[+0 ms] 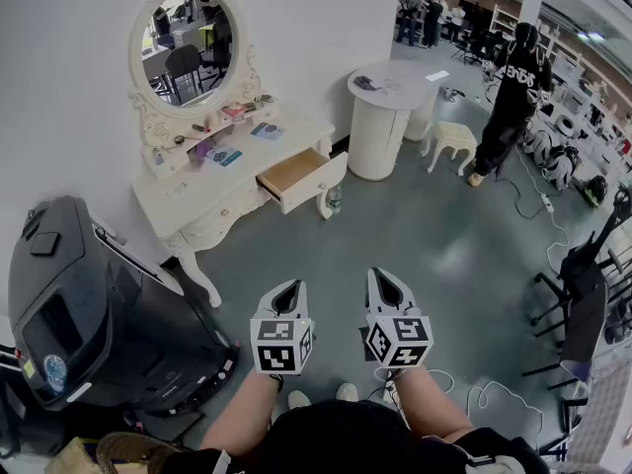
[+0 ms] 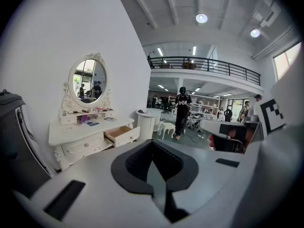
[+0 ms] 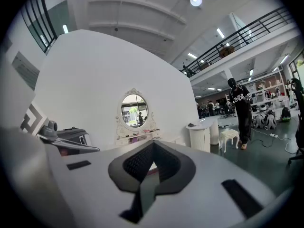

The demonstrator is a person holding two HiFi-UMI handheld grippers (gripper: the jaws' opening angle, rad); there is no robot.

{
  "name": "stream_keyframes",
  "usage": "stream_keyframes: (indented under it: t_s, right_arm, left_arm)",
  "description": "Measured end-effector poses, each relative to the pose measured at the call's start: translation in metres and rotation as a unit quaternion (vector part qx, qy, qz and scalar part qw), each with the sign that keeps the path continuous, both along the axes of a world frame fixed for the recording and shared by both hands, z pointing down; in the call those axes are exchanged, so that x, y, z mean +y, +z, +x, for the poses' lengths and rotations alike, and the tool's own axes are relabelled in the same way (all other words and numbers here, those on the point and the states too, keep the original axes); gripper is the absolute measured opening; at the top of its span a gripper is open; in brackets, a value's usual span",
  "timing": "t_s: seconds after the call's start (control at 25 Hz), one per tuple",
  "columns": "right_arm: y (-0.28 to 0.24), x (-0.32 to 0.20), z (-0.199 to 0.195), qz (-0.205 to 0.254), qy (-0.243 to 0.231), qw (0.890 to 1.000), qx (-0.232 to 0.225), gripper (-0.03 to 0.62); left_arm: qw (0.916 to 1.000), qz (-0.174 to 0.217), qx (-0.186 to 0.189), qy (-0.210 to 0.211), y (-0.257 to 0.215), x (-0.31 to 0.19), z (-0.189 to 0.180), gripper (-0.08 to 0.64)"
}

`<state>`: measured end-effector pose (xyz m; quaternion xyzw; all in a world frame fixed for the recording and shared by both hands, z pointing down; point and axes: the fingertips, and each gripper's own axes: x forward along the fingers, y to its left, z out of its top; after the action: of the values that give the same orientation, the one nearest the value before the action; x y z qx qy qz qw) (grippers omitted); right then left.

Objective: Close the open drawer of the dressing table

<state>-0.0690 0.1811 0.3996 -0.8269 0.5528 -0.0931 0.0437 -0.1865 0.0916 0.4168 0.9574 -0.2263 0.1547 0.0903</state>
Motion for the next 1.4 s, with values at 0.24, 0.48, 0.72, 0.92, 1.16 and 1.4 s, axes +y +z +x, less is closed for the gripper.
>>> stream_keyframes:
  t_s: [0.24, 0.48, 0.72, 0.92, 1.16, 1.4]
  right_arm:
    - [-0.001, 0.015, 0.01, 0.0, -0.006, 1.0, 0.005, 0.011]
    - [-0.004, 0.029, 0.031, 0.018, 0.002, 1.0, -0.003, 0.011]
    - [-0.002, 0.042, 0.049, 0.02, -0.003, 1.0, -0.003, 0.011]
    - [0.0, 0.056, 0.065, 0.027, -0.005, 1.0, 0.001, 0.011]
    - [0.01, 0.07, 0.084, 0.021, -0.003, 1.0, -0.009, 0.011]
    - [0.018, 0.066, 0.096, 0.012, -0.011, 1.0, -0.01, 0.011]
  left_arm:
    - [1.0, 0.003, -0.001, 0.004, -0.004, 0.021, 0.015, 0.006]
    - [0.9997, 0.016, -0.008, 0.014, -0.006, 0.035, 0.04, 0.007]
    - [0.9998, 0.017, -0.006, 0.013, -0.008, 0.044, 0.063, 0.006]
    - [0.9999, 0.015, -0.004, 0.007, -0.004, 0.055, 0.08, 0.006]
    - [0.9998, 0.011, -0.017, 0.008, 0.006, 0.067, 0.099, 0.006]
    - [0.9995, 0.012, -0.027, 0.014, 0.012, 0.067, 0.119, 0.006]
